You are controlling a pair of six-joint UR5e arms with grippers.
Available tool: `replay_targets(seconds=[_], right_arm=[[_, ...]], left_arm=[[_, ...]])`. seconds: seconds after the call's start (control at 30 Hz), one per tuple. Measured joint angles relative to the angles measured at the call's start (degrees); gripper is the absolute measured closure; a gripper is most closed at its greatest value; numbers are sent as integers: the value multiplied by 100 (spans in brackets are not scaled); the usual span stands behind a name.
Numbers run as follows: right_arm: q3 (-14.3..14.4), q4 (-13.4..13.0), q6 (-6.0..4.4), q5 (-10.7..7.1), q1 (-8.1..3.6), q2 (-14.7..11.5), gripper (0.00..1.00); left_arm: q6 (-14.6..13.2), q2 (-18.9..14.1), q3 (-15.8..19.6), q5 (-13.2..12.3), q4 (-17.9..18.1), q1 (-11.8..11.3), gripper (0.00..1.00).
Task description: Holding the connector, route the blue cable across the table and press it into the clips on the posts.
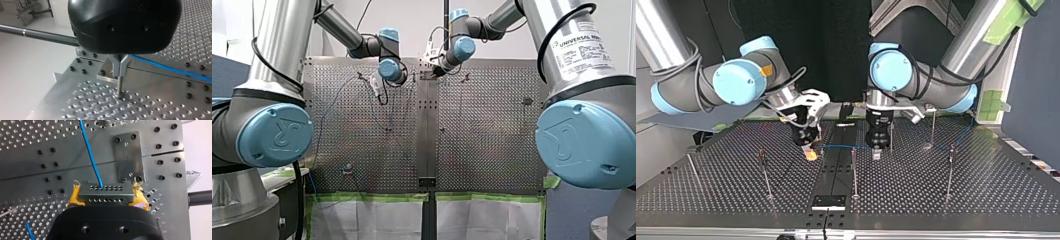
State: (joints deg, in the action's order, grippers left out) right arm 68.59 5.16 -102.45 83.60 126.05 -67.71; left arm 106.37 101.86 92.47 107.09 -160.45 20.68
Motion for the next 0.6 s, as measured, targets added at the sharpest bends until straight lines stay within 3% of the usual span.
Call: replay_targets(seconds=[0.3,0.6], right_arm=[[-15,-82,-13,-161,-198,56,100],[-182,-95,-23,-290,-382,235,100]], left_arm=[[-25,233,-229,-88,144,-137,100],[-62,521,-684,-178,-58,-247,100]])
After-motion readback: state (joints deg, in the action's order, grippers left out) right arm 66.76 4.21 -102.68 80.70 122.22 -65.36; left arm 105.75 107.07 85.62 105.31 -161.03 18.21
